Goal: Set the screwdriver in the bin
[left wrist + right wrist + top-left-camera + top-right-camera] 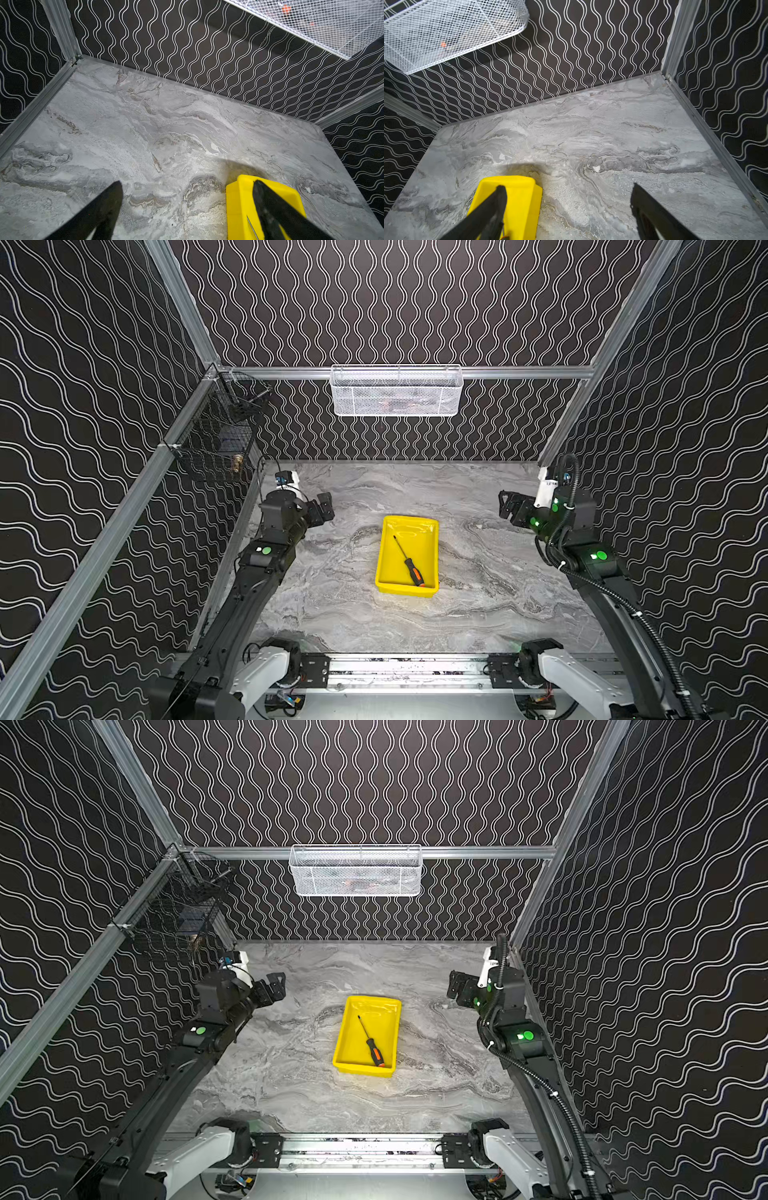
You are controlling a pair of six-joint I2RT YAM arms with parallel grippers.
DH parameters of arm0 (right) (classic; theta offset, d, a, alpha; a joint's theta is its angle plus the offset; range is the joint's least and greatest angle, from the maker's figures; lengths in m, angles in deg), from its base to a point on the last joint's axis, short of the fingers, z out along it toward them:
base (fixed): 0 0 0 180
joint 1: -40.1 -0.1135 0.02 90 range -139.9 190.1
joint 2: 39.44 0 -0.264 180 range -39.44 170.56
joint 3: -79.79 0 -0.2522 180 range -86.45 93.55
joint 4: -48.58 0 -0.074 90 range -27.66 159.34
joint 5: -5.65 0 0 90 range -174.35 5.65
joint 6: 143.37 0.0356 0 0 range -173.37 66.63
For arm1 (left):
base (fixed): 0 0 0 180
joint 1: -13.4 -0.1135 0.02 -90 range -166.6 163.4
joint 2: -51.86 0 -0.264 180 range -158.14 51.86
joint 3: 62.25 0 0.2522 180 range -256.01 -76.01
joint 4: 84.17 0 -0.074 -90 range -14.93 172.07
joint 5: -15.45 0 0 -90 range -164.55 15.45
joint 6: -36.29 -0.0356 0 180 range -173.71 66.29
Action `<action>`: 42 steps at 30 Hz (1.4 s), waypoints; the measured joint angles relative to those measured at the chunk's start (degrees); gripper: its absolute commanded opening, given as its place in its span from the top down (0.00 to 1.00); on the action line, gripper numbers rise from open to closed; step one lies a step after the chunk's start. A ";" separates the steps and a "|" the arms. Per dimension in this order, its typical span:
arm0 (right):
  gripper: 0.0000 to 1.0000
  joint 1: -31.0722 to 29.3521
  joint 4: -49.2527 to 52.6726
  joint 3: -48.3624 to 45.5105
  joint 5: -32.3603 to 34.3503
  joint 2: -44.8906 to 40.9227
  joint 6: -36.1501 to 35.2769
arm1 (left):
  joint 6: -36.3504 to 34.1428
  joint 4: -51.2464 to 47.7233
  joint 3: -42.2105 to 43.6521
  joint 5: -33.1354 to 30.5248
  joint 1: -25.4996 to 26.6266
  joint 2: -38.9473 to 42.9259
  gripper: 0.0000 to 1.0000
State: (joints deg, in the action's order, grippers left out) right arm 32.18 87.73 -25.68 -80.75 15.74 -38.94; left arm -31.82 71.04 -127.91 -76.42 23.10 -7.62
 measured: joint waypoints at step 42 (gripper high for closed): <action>0.01 14.73 -41.59 -33.75 -12.22 4.33 -7.87 | -25.09 43.58 30.27 -5.73 -2.21 -12.52 0.01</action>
State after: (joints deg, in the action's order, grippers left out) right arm 46.91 46.13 -59.43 -92.97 20.06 -46.81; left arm -56.92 114.62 -97.64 -82.15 20.89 -20.14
